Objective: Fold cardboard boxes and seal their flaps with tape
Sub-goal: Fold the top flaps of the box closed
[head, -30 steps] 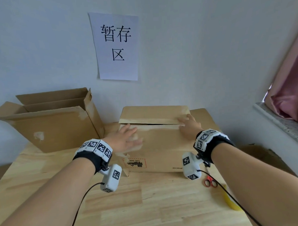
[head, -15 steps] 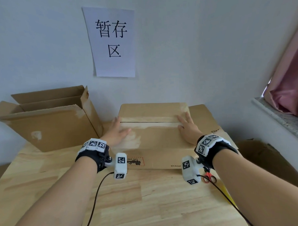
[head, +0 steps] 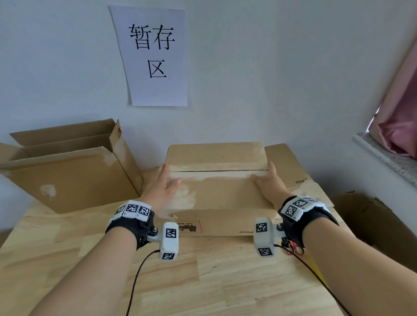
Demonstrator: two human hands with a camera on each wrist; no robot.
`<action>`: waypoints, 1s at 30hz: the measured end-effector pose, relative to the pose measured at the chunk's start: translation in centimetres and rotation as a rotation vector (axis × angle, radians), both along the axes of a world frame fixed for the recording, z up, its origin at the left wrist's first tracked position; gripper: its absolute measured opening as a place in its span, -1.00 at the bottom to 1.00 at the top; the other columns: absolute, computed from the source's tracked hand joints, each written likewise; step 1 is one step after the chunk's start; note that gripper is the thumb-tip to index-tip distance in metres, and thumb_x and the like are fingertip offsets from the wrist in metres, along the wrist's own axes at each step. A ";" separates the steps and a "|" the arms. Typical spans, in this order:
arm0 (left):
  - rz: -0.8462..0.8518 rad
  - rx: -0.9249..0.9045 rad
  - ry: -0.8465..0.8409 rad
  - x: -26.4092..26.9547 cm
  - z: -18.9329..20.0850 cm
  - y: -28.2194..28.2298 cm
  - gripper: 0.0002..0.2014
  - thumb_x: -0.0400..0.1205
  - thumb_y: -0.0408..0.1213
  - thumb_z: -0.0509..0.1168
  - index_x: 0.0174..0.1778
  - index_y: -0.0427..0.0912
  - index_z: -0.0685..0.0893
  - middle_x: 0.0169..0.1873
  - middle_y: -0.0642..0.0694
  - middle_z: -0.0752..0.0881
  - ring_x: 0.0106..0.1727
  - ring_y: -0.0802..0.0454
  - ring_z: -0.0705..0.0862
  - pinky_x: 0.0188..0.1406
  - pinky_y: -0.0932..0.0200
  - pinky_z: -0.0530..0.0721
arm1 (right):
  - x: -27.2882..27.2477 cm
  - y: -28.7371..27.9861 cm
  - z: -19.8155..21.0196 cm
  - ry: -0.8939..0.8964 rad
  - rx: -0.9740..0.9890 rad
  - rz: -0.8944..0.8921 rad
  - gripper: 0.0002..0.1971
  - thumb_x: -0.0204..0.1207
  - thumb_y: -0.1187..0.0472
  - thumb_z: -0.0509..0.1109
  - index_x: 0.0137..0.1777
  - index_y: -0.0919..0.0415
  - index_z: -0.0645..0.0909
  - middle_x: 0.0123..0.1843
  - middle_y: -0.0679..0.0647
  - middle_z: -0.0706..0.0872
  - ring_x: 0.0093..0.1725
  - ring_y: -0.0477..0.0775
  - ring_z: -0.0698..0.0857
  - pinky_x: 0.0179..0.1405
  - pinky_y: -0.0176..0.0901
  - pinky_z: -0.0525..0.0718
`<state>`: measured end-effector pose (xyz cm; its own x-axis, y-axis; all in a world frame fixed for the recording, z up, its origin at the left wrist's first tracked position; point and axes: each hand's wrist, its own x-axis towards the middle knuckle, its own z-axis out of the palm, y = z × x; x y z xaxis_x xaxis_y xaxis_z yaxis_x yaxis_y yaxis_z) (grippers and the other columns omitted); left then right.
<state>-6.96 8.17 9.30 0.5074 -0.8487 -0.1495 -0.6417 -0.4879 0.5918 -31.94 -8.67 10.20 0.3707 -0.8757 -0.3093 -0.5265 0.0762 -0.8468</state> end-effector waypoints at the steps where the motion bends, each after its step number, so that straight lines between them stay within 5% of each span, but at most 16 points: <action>1: 0.002 -0.007 -0.004 0.0 -0.1 0.0 -0.24 0.70 0.15 0.03 0.69 -0.10 -0.17 0.67 0.06 -0.19 0.67 0.13 -0.15 0.64 0.03 -0.10 | 0.0 0.0 0.0 0.004 -0.002 -0.007 -0.24 0.63 0.02 0.27 0.68 0.05 -0.11 0.56 0.13 0.38 0.43 0.24 0.48 0.37 0.01 0.47; 9: 0.035 -0.067 -0.044 -0.1 -0.6 0.0 -0.30 0.71 0.09 0.05 0.69 -0.11 -0.05 0.68 0.05 -0.09 0.67 0.12 -0.07 0.65 0.01 -0.03 | -0.2 0.2 -0.3 0.014 -0.082 -0.023 -0.25 0.61 0.00 0.29 0.68 0.04 -0.06 0.53 0.15 0.42 0.41 0.24 0.51 0.33 0.02 0.53; 15: 0.054 -0.071 -0.035 -0.2 -0.2 -0.1 -0.36 0.73 0.06 0.05 0.69 -0.05 0.02 0.67 0.10 -0.05 0.67 0.13 -0.03 0.65 0.02 0.00 | -0.5 0.3 0.0 0.130 -0.277 0.195 -0.45 0.70 0.06 0.15 0.65 -0.07 0.09 0.71 0.03 -0.12 0.65 0.11 0.16 0.53 -0.05 0.25; 25: 0.110 -0.136 -0.092 -1.0 -0.2 0.2 -0.46 0.73 0.00 0.08 0.65 0.01 0.20 0.66 0.15 0.04 0.64 0.08 0.17 0.60 0.05 0.14 | -0.5 0.8 0.3 0.116 -0.267 0.083 -0.49 0.66 0.02 0.24 0.60 -0.12 0.27 0.71 0.01 0.02 0.64 0.11 0.18 0.52 -0.07 0.26; 30: 0.052 -0.010 -0.224 -1.1 0.7 -0.2 -0.47 0.77 -0.05 -0.02 0.67 -0.13 0.14 0.68 -0.06 -0.01 0.68 -0.02 -0.02 0.62 0.05 -0.01 | -0.3 0.9 0.4 0.105 -0.261 0.088 -0.50 0.66 0.03 0.24 0.59 -0.10 0.28 0.70 0.02 0.04 0.63 0.11 0.19 0.52 -0.08 0.24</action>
